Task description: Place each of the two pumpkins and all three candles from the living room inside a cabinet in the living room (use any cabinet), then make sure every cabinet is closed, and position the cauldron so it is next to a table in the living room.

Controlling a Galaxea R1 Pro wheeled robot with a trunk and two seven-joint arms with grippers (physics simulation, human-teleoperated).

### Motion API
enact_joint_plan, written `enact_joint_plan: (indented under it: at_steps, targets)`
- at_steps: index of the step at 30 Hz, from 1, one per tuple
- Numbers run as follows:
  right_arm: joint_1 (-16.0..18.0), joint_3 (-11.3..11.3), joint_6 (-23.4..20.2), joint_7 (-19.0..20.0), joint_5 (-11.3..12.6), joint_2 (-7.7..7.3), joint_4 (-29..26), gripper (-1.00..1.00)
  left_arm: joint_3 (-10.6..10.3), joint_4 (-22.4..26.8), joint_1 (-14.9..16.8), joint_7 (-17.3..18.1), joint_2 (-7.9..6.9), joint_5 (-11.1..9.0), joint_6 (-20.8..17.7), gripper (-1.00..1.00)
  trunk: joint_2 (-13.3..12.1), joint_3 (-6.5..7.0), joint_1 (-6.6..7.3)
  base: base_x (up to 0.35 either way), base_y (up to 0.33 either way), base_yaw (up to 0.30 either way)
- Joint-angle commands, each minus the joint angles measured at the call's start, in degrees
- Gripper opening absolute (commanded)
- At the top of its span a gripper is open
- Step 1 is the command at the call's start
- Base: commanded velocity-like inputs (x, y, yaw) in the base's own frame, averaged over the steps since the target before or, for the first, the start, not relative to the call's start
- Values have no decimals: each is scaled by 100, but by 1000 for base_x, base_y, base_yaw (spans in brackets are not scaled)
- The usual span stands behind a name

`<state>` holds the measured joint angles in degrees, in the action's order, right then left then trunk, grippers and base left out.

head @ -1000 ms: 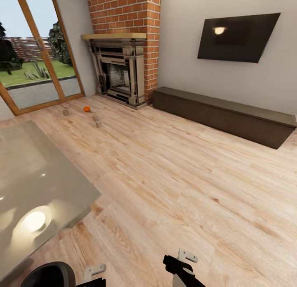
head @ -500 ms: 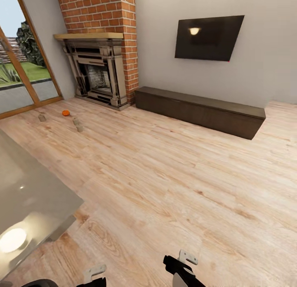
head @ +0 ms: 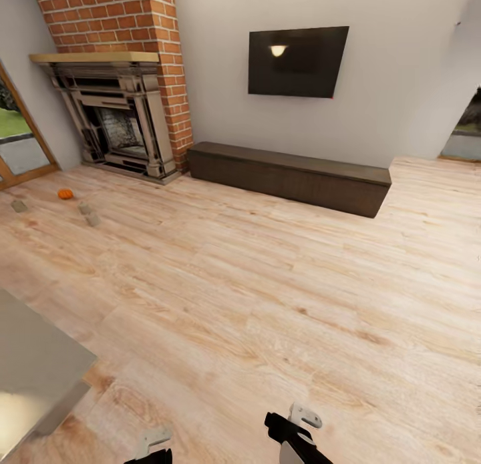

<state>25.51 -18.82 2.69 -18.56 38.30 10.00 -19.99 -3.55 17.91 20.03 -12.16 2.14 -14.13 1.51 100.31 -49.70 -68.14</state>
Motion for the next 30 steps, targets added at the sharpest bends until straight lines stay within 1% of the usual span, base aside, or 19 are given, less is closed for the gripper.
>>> enact_joint_plan:
  at_steps: [1, 8, 17, 24, 27, 30]
  targets:
    - [6, -43, 31, -34, 54, 0, 4, 100, -39, 2, 1, -32, -3, -55, 16, 100, 2, -4, -3, 317, -38, -259]
    - [4, -43, 45, -34, 54, 0, 11, 100, -41, 2, 1, -32, -3, -55, 16, 100, 2, -4, -3, 319, -102, -267]
    - [5, -43, 90, -34, 63, 0, 150, 100, -40, 2, 1, -32, -3, -55, 24, 100, 2, -4, -3, 320, -106, -271]
    - [4, -52, 92, -32, 63, 0, 153, 100, -33, 2, 1, -32, -10, -58, 21, 100, 2, -4, -3, 326, -1, -271]
    - [4, -52, 92, -27, 57, 0, 154, 100, -32, 2, 1, -33, -11, -59, 22, 100, 2, -7, -3, 321, 94, -249]
    - [4, -56, 92, -26, 49, 0, 147, 100, -32, 2, 1, -35, -12, -62, 22, 100, 2, -11, -3, 303, 156, -109]
